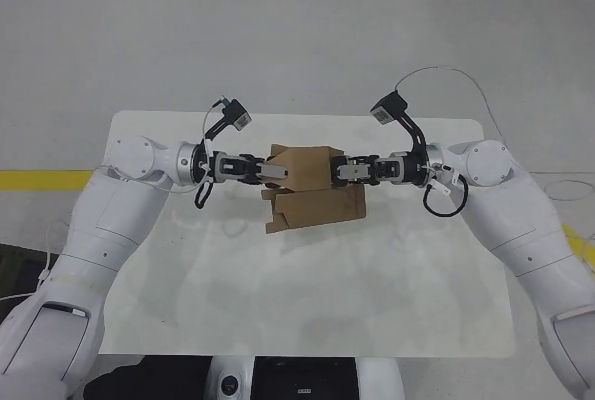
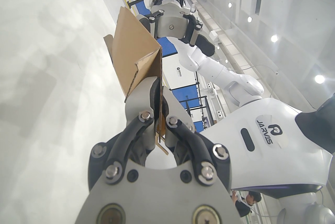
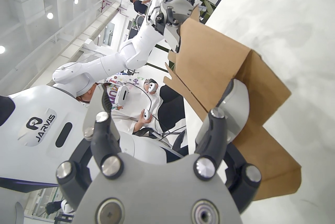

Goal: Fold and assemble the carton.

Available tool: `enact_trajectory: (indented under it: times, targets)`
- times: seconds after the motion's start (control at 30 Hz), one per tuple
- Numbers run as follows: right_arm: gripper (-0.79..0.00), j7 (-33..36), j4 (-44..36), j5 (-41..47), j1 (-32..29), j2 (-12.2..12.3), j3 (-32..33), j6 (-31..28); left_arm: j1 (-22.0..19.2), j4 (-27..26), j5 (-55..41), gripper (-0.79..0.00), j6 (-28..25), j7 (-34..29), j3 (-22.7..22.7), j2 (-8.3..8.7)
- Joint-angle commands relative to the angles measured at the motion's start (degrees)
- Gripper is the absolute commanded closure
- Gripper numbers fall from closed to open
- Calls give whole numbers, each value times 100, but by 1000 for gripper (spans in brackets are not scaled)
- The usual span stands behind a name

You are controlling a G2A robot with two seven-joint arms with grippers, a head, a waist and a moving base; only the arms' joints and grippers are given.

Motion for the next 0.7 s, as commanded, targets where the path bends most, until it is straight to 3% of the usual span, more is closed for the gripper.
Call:
enact_trajectory:
  times: [0.0, 0.37, 0.53, 0.57, 0.6, 0.67]
  targets:
    - [-705, 0, 51, -10, 7, 2, 20, 1, 8, -8, 5, 0, 4, -4, -12, 2]
    - [-671, 45, 164, 237, 28, -105, -116, 45, 58, -117, -44, 0, 34, -34, -35, -11]
    - [-619, 84, 269, 597, 3, -172, -120, 84, 62, -108, -42, 0, 36, -36, -47, -19]
    - [-585, 109, 281, 680, -6, -181, -104, 108, 62, -102, -32, 0, 40, -40, -52, -18]
    - [-453, 132, 308, 707, -8, -185, -87, 131, 65, -90, -30, 0, 41, -40, -60, -17]
    - [-382, 162, 346, 766, -20, -192, -42, 161, 68, -82, -30, 0, 49, -49, -72, -15]
